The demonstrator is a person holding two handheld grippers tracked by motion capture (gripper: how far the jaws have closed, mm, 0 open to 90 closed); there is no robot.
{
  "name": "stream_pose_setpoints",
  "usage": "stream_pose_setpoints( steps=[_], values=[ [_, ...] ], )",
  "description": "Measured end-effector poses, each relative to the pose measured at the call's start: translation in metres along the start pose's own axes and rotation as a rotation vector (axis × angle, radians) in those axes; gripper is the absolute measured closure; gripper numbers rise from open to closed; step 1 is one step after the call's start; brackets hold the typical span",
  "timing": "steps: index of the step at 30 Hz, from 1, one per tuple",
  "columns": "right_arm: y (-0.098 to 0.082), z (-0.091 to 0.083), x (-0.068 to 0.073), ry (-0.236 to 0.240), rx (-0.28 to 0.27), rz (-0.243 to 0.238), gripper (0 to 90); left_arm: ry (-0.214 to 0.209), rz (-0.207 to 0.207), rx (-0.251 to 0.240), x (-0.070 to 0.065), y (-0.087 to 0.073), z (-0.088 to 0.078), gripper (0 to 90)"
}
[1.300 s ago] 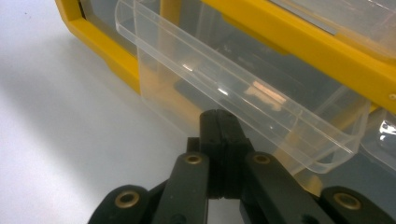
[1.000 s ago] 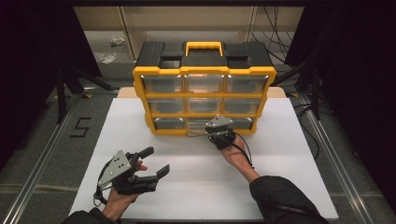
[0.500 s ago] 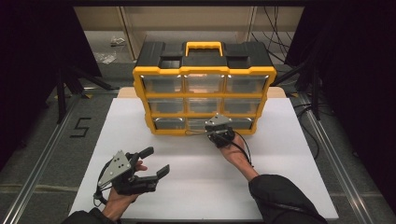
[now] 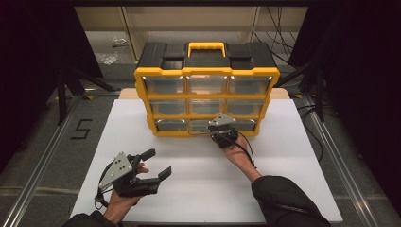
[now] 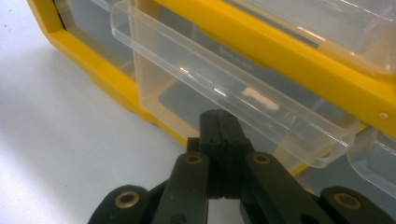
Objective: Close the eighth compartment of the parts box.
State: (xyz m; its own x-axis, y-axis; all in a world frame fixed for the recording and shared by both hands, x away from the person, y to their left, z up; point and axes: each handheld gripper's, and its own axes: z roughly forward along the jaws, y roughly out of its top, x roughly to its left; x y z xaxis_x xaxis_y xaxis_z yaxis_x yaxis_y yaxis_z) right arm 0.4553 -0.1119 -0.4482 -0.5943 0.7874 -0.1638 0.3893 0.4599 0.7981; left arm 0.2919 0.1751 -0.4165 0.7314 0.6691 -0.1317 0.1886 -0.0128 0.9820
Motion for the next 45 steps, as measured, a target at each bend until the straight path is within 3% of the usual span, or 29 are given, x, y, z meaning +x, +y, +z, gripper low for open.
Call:
stream_pose_setpoints(
  steps=[20, 41, 45],
  values=[
    [0.003, 0.006, -0.004, -0.008, -0.007, 0.040, 90.0, 0.001, -0.001, -0.002, 0.000, 0.000, 0.000, 17.6],
    [0.005, 0.009, 0.000, -0.035, 0.000, 0.046, 89.3, 0.003, -0.004, -0.001, 0.000, 0.000, 0.000, 17.7],
    [0.006, 0.001, -0.001, 0.011, 0.012, 0.059, 83.8, 0.006, -0.003, 0.001, 0.000, -0.001, 0.000, 17.7]
  ],
)
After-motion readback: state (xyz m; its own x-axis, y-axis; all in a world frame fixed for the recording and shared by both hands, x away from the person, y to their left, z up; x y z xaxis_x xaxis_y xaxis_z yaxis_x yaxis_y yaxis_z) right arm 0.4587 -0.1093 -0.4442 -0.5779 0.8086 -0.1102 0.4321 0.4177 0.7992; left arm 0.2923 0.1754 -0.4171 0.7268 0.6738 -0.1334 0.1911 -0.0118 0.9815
